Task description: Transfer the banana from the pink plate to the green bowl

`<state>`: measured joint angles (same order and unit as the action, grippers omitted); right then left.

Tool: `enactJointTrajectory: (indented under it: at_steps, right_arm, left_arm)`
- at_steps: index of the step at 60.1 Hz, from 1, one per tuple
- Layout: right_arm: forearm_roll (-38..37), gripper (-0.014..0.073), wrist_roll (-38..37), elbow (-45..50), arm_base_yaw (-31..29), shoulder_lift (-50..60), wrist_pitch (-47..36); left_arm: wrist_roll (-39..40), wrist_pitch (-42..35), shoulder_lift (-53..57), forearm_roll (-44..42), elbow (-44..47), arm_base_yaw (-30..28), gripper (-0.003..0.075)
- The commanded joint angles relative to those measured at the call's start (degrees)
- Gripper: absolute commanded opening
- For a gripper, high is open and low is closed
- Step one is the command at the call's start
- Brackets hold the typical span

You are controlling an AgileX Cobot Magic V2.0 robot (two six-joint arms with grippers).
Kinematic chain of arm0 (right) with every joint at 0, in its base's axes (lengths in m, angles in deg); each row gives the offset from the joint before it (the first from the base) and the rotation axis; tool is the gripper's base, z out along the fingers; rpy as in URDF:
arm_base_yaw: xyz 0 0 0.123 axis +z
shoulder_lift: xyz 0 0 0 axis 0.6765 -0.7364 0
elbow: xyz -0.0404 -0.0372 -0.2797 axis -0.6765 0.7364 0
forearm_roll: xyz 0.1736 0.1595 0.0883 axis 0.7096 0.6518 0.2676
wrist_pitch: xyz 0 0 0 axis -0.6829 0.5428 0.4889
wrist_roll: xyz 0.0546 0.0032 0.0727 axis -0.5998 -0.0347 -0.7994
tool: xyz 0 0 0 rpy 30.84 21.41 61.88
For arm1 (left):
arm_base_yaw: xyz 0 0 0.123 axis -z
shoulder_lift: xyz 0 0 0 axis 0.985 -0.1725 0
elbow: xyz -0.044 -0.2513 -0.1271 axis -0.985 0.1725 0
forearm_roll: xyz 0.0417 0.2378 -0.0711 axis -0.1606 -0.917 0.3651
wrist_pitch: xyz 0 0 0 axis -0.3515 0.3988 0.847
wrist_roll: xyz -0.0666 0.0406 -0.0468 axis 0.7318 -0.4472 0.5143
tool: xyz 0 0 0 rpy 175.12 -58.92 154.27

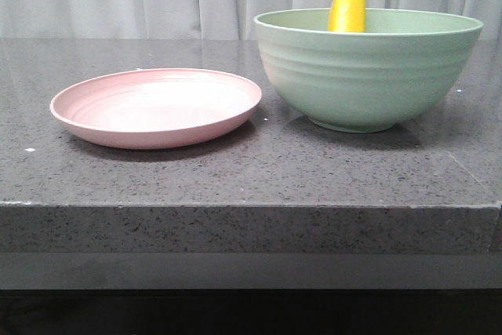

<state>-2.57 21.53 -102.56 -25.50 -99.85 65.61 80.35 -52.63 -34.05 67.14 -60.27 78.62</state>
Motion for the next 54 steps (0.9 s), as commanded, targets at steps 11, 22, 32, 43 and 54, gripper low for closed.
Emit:
enactJointTrajectory:
  at_steps: [11,22,32,43,54]
  right_arm:
    - [0.02,-0.0069,0.65,-1.42,-0.28,-0.55,-4.19]
    - [0.02,-0.0069,0.65,-1.42,-0.28,-0.55,-4.42]
    - [-2.35,-0.0069,-0.89,0.49,-0.93,-0.17,-8.65]
    - [-12.05,-0.0069,-16.48,10.00,-9.70,4.84,-17.80]
    - [-17.88,-0.0069,-20.02,20.26,-16.42,12.57,-14.04]
  left_arm:
    - [0.00,-4.85,1.12,0.52,0.22,-0.22,-0.0020]
    - [0.00,-4.85,1.12,0.52,0.22,-0.22,-0.0020]
    - [0.00,-4.85,1.12,0.52,0.22,-0.22,-0.0020]
    - [0.00,-4.85,1.12,0.52,0.22,-0.22,-0.0020]
    - [0.00,-4.85,1.12,0.52,0.22,-0.22,-0.0020]
